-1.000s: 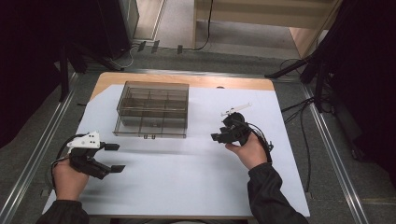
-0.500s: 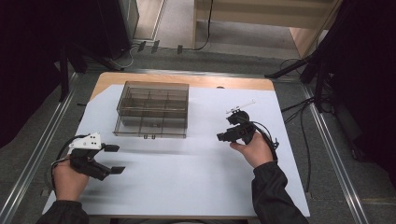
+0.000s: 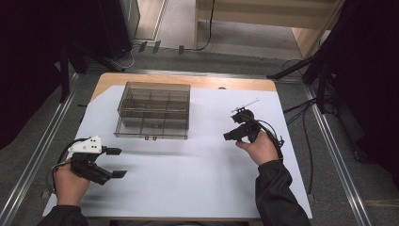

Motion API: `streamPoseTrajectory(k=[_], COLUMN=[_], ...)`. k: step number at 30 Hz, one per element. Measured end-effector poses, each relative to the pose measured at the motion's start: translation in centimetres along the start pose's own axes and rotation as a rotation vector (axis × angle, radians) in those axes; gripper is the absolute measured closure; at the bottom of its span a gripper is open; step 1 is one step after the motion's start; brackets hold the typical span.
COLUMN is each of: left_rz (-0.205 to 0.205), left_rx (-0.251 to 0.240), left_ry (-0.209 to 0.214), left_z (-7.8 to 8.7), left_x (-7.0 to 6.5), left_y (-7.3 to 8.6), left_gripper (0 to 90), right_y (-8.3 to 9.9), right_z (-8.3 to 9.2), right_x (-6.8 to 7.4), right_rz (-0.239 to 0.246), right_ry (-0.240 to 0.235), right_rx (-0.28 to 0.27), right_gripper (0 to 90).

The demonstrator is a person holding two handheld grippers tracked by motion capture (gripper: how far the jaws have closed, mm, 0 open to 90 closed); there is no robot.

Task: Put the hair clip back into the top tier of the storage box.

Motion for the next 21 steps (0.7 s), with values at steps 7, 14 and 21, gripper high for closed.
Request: streamPoseTrajectory(k=[7, 14, 21], left_rz=[0.006, 0.002, -0.004], left_rx=[-0.012, -0.017, -0.021], left_ry=[-0.015, -0.018, -0.016], left_z=[0.2, 0.2, 0.4], left_x=[0.2, 0.1, 0.0], left_y=[0.3, 0.3, 0.5], left_gripper=[16.1, 16.1, 16.2], right_y=[0.2, 0.6, 0.9], right_z=[0.7, 0.8, 0.5], right_x=[-2.3, -3.9, -5.2], right_rz=[-0.024, -0.074, -0.089], right_ry=[0.06, 0.076, 0.132], right_rx=[0.022, 0.039, 0.066], right_gripper=[51.6, 51.8, 52.7])
Point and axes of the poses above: each handheld gripper's, and its own axes: z roughly backward along the jaws, y roughly out of its underside, x roughly to its left, the point moved 10 cm from there along -z, roughly forward along the jaws, and after that the axes turned 3 degrees about -y, right-handed, at the moved point
